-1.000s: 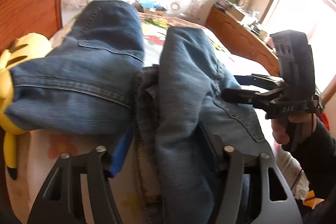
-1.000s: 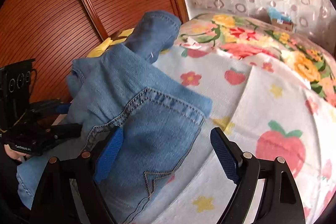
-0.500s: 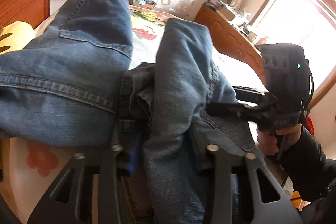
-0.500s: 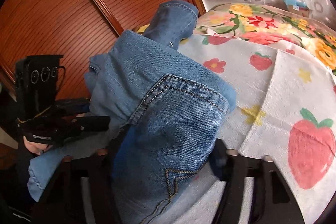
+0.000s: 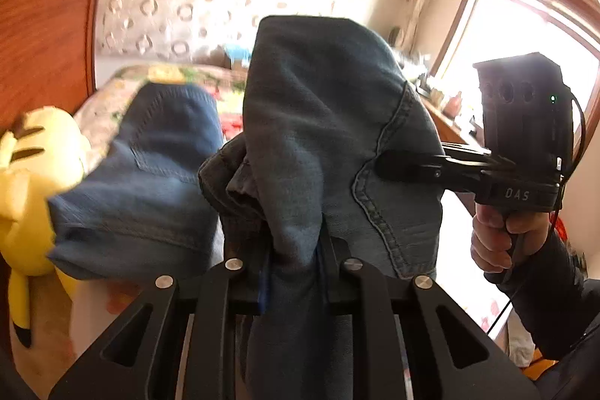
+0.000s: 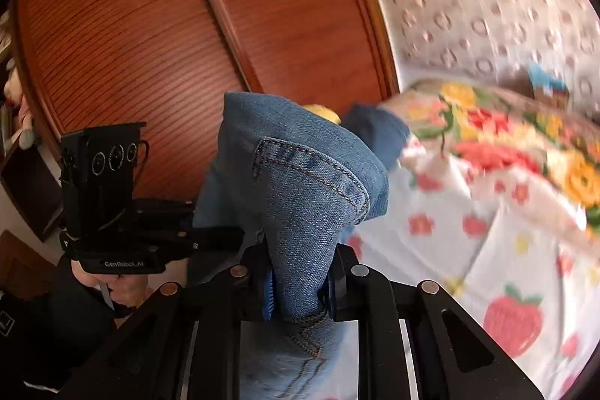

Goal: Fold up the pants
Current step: 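Grasp the jeans with the left gripper while the right gripper grasps and lifts it too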

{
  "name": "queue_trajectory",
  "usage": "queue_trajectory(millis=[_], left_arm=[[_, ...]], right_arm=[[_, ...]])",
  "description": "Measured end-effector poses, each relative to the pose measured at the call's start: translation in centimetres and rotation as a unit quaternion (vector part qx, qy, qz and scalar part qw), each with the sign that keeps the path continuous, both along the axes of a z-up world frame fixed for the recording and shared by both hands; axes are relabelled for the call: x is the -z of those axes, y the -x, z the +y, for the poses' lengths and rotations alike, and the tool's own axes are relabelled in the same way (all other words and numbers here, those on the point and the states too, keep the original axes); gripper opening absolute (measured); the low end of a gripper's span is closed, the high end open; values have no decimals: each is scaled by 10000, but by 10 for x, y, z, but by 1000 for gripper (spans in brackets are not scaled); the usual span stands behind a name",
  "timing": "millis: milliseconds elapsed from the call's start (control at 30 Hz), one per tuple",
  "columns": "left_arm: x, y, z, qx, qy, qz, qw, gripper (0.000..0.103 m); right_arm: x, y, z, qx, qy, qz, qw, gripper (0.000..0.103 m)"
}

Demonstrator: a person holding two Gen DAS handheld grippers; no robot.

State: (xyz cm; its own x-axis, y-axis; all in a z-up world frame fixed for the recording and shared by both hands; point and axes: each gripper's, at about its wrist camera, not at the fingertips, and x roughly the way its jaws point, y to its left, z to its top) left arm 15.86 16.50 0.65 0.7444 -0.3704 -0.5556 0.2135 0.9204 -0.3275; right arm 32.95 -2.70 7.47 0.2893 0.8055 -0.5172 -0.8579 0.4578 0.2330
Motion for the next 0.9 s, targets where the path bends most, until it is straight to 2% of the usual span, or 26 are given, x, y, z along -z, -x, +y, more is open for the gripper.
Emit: queue_trajectory(millis=[267, 400, 500, 633, 733, 800, 900], left_arm=[[-58, 21, 46, -471, -30, -629, 9969, 20], [-91, 27, 80, -811, -221, -877, 9926, 20], [-108, 29, 105, -1048, -429, -973, 9888, 20], [-118, 9, 134, -1366, -813, -952, 9827, 20], [-113, -21, 145, -1485, -995, -786, 9808, 20], [-97, -47, 146, -1462, -1096, -559, 9816, 20], [-52, -99, 144, -1271, -1096, 41, 9858, 20]], right_arm=[[-60, 22, 35, -315, -27, -687, 9971, 20], [-83, 17, 63, -534, -201, -814, 9950, 20], [-91, 9, 81, -715, -460, -736, 9937, 20], [-82, -25, 103, -870, -832, -433, 9918, 20], [-60, -60, 117, -848, -1172, 13, 9895, 20], [-32, -90, 123, -740, -1237, 280, 9892, 20], [28, -138, 127, -377, -1045, 944, 9893, 20]])
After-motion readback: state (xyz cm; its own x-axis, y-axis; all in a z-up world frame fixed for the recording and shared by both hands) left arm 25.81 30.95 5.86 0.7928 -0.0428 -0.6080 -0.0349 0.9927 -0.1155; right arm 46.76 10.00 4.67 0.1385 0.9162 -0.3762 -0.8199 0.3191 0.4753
